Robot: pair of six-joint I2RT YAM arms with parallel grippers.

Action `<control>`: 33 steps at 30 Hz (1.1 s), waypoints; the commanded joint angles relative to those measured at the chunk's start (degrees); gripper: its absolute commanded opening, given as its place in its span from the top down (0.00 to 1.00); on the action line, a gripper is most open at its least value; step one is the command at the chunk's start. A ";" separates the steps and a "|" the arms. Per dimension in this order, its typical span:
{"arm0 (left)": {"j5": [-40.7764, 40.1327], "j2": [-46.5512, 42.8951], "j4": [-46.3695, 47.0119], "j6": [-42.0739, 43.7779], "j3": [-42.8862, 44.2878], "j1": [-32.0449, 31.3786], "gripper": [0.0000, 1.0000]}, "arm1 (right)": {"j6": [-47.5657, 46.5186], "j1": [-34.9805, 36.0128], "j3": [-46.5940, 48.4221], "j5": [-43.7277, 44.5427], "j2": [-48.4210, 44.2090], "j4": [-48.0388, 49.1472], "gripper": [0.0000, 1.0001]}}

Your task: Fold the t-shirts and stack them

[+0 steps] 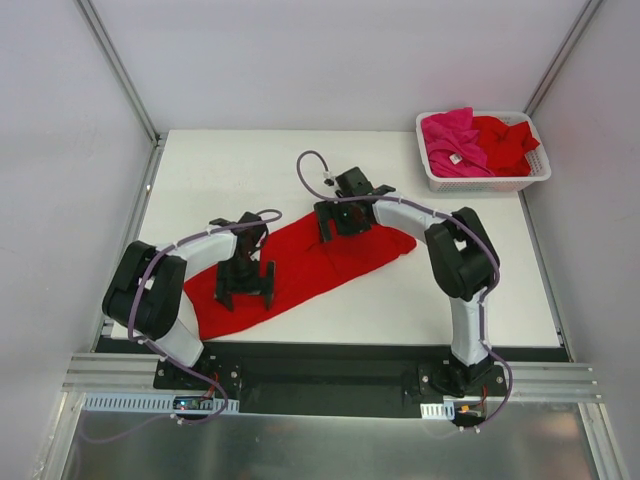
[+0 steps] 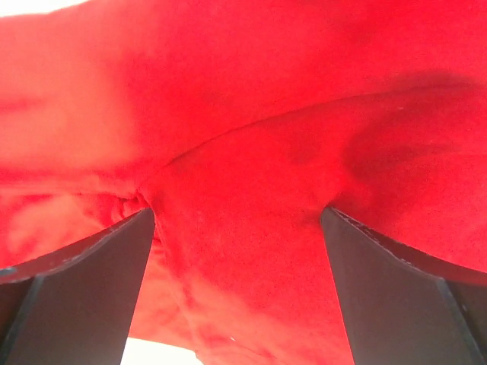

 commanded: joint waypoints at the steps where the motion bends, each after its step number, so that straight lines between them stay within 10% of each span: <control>1: 5.36 -0.32 4.75 -3.69 -2.34 -2.59 0.01 | 2.08 -1.40 4.66 -3.18 3.83 0.30 0.04; 33: 14.49 17.69 7.04 -11.34 19.18 -24.21 0.01 | 10.52 -7.82 43.94 -12.23 27.03 -8.49 0.04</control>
